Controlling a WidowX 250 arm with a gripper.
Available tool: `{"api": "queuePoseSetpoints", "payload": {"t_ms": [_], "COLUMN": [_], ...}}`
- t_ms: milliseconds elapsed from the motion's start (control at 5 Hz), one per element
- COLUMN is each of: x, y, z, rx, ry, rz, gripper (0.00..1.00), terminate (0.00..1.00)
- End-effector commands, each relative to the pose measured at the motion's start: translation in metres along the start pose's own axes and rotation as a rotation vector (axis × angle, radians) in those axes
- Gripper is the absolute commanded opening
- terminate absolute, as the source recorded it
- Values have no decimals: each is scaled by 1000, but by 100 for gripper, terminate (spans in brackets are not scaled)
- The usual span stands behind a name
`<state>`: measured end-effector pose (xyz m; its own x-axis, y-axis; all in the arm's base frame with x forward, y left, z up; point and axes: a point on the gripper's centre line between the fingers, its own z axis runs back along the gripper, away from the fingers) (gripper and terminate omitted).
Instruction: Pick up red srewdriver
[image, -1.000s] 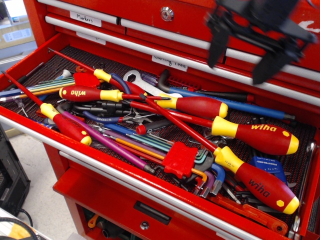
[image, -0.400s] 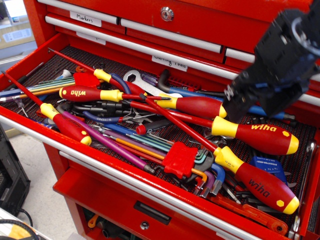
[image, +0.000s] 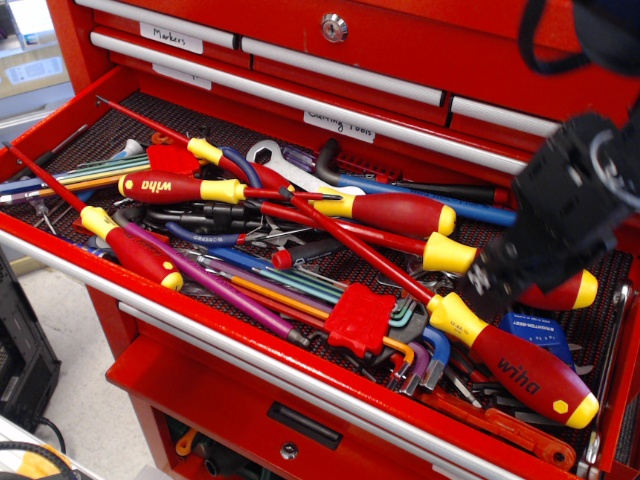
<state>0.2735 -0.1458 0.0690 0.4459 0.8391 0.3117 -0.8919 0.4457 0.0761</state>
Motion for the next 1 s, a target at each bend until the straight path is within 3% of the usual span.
{"api": "queuePoseSetpoints", "payload": {"t_ms": [0, 400, 600, 800], "x": [-10, -3, -1, 0], "y": [-7, -8, -12, -13], "z": [-18, -47, -58, -62], "rx": [-42, -49, -48, -46], "ry": [-17, 134, 152, 168], "rz": [132, 225, 286, 301], "gripper": [100, 100, 0, 0], "terminate": [0, 0, 0, 0]}}
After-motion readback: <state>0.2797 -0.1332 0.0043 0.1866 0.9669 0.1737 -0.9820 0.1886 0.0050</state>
